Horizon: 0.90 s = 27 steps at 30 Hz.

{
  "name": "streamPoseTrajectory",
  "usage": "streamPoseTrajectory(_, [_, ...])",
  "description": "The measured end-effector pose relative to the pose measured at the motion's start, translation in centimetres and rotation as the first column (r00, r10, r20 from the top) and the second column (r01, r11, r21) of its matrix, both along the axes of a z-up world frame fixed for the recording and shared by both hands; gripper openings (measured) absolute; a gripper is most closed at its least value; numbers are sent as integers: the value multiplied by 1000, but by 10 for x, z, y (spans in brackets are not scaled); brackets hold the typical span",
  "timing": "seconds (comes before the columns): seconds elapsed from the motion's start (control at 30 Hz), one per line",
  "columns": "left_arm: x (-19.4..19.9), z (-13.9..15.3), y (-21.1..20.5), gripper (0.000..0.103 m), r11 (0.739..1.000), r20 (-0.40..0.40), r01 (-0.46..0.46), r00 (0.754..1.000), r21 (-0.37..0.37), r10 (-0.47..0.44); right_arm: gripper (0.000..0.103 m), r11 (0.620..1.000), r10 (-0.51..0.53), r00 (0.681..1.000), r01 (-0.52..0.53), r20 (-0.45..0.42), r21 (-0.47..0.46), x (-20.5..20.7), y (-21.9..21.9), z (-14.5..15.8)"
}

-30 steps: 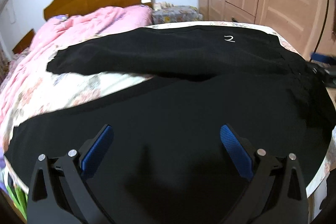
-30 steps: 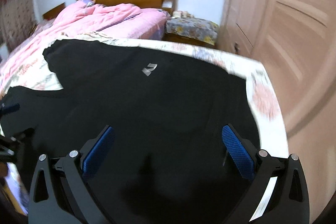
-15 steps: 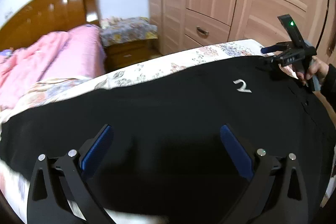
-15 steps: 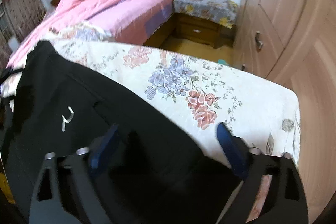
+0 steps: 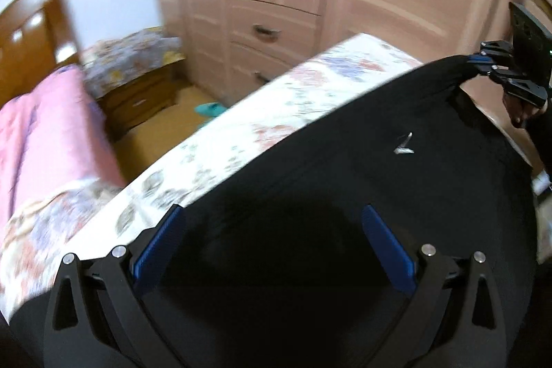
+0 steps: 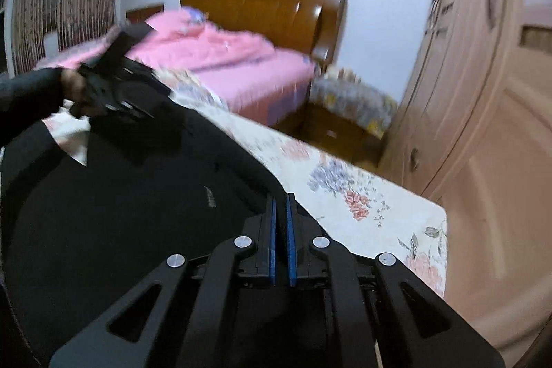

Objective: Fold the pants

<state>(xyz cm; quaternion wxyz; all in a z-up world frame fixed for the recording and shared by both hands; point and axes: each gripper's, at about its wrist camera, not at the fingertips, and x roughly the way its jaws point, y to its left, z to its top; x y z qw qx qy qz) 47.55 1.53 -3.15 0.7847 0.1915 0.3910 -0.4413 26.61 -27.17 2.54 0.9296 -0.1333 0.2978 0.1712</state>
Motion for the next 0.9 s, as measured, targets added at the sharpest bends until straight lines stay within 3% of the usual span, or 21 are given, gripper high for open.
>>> streamPoseTrajectory(0.17, [9, 6, -11, 101, 991, 50, 113, 992, 72, -117, 8, 999, -10, 1000, 9, 22, 44, -49, 5, 6])
streamPoseTrajectory(0.27, [16, 4, -15, 101, 978, -6, 187, 982, 94, -187, 8, 999, -24, 1000, 24, 10, 37, -62, 13, -1])
streamPoseTrajectory(0.3, [18, -1, -18, 94, 971, -46, 211, 977, 111, -207, 8, 999, -30, 1000, 31, -3, 38, -62, 14, -3])
streamPoseTrajectory(0.33, [19, -7, -19, 67, 966, -78, 227, 973, 127, -218, 8, 999, -36, 999, 36, -7, 38, -60, 19, -4])
streamPoseTrajectory(0.37, [18, -13, -20, 49, 960, -101, 234, 970, 151, -220, 8, 998, -48, 999, 49, -10, 43, -60, 18, -6])
streamPoseTrajectory(0.4, [16, -19, -21, 22, 958, -101, 226, 972, 174, -211, 8, 998, -55, 998, 55, -9, 44, -58, 18, -7])
streamPoseTrajectory(0.5, [-11, -8, -8, 13, 975, 50, 126, 989, 183, -137, 8, 995, -91, 996, 91, 6, 48, -56, 22, -4])
streamPoseTrajectory(0.57, [-40, 15, 2, 12, 986, 174, 51, 982, 157, -79, 8, 991, -117, 993, 115, 32, 65, -61, 18, 5])
streamPoseTrajectory(0.6, [-68, 34, 11, 12, 990, 273, -1, 961, 143, -38, 8, 989, -124, 991, 120, 41, 87, -67, 14, 9])
streamPoseTrajectory(0.73, [-175, 78, 26, 12, 986, 500, -102, 866, 133, 22, 8, 977, -132, 989, 120, 60, 176, -105, 5, 20])
streamPoseTrajectory(0.8, [-237, 80, 31, 12, 975, 576, -137, 817, 175, 11, 8, 972, -127, 990, 112, 62, 206, -135, 5, 17])
streamPoseTrajectory(0.87, [-300, 67, 33, 12, 964, 604, -163, 797, 210, 3, 9, 965, -127, 991, 113, 43, 235, -162, 6, 5])
streamPoseTrajectory(0.9, [-332, 51, 33, 12, 957, 601, -179, 799, 227, 7, 9, 961, -127, 992, 119, 19, 248, -174, 6, -6])
